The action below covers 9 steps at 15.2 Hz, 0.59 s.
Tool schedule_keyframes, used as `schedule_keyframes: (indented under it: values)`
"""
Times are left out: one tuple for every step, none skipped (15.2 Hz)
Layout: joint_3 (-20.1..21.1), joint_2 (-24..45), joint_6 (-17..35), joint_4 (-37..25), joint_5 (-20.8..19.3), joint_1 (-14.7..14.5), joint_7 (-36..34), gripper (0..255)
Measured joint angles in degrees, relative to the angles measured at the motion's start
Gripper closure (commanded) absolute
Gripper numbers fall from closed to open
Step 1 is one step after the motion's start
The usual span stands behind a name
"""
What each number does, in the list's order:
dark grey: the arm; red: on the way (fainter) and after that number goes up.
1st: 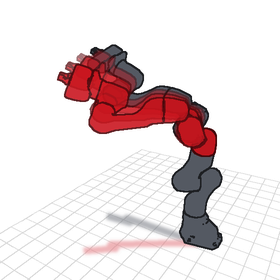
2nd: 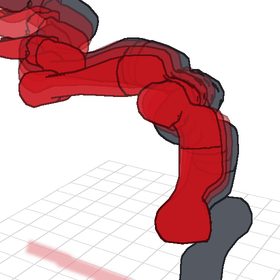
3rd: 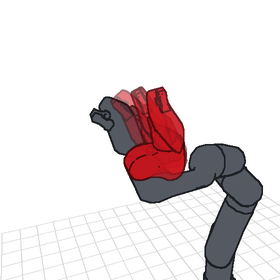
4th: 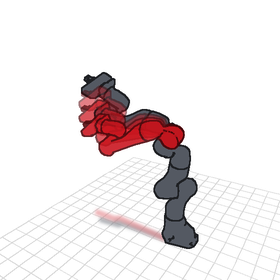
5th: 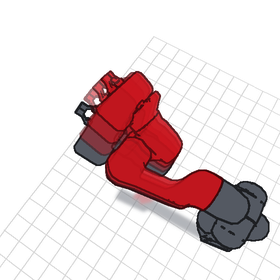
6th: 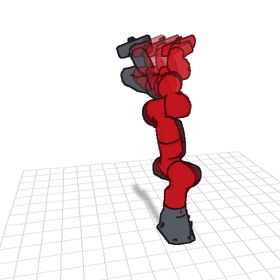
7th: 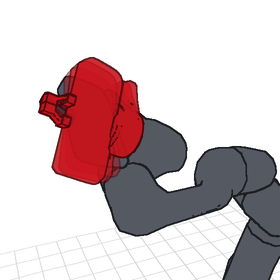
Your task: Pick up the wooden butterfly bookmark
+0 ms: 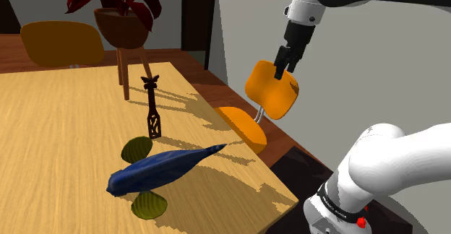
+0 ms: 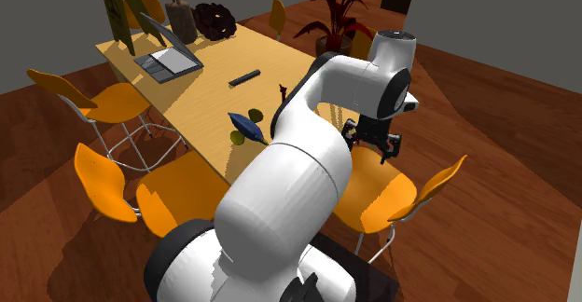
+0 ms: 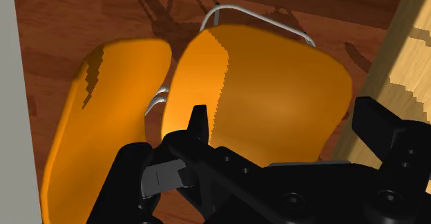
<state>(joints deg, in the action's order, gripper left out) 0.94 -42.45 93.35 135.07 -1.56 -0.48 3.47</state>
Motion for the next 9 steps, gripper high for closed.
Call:
schedule_keyframes:
  values:
    - [0.00, 0.00, 0.00, 0.00, 0.00, 0.00, 0.00, 0]
    - [0.60, 0.42, 0.04, -0.47, 0.23, -0.27, -0.47, 0]
    - [1.41, 1.17, 0.41, -0.98, 0.50, -0.61, -1.08, 0]
    - [2.47, 2.15, 0.64, -1.91, 0.87, -1.06, -1.92, 0]
    - [3.42, 3.00, 1.36, -2.21, 1.10, -1.44, -2.62, 0]
    - [4.59, 4.36, 1.69, -3.40, 1.41, -1.87, -3.54, 0]
    - [5.82, 5.69, 2.07, -4.53, 1.71, -2.31, -4.55, 0]
    - [6.96, 6.84, 1.93, -5.98, 1.92, -2.71, -5.48, 0]
    - [8.19, 7.90, 2.08, -7.07, 2.14, -3.13, -6.50, 0]
